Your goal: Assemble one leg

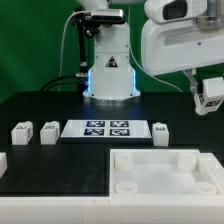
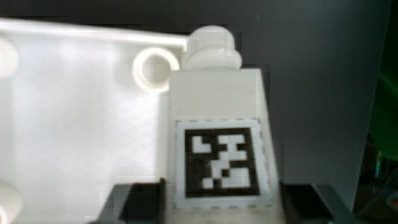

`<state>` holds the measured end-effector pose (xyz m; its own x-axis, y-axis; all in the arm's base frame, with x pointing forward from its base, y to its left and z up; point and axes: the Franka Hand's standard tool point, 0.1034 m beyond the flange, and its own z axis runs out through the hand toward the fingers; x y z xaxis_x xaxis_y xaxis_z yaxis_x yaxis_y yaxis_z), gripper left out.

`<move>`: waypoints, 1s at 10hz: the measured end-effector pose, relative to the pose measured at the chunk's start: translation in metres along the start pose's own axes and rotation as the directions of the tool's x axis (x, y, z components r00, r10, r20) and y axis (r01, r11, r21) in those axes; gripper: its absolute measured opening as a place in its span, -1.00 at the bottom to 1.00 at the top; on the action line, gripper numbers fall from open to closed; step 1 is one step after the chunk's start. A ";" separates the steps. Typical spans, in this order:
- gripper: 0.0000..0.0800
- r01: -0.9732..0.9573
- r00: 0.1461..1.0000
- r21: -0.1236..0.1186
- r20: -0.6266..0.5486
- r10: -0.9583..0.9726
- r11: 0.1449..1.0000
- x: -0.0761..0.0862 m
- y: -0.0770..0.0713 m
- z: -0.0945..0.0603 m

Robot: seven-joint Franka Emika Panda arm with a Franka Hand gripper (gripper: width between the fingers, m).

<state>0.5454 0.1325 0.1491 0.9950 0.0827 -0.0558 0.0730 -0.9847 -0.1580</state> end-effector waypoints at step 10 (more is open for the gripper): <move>-0.27 0.085 0.724 -0.085 -0.679 -0.121 0.993 0.088 0.026 -0.034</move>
Offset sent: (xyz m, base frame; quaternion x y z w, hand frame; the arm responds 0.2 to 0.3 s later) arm 0.0592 -0.0335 0.0309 -0.0177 0.2698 -0.0804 0.9594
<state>0.6375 0.1088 0.1733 0.7578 0.0746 0.6482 0.1632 -0.9835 -0.0776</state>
